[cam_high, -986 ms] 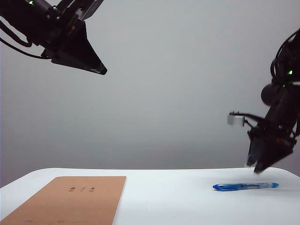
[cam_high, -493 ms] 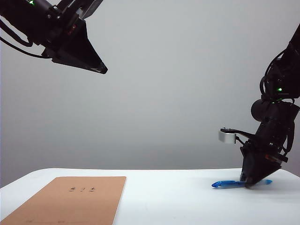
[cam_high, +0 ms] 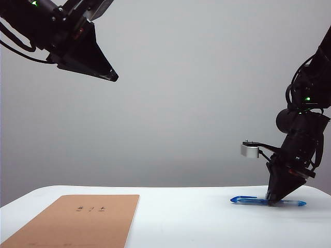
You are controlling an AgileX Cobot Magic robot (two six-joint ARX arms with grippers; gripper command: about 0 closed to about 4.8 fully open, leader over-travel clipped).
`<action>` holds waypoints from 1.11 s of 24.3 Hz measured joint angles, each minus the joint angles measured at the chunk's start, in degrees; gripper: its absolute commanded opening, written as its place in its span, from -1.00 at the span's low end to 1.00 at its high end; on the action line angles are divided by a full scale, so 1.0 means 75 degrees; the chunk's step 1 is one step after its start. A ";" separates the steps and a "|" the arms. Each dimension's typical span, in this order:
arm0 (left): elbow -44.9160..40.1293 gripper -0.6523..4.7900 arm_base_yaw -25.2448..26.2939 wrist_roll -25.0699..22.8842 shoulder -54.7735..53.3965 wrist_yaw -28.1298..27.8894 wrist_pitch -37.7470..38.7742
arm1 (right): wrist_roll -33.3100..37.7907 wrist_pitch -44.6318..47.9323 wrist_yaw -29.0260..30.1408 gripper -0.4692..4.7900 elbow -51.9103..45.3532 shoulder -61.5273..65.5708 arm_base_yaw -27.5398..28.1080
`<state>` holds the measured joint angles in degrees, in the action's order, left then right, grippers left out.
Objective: Pick up a pen on the table and place it on the notebook.
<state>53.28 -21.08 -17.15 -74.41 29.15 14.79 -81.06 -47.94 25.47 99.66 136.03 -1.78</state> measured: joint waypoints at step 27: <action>0.0000 -0.78 0.0000 0.0178 0.2891 -0.3468 0.2836 | 0.7090 0.1259 0.0198 -0.83 0.1737 -0.0603 -0.5047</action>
<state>53.28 -21.08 -15.81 -52.73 3.14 36.05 -27.88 -38.50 26.96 112.68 131.50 -39.64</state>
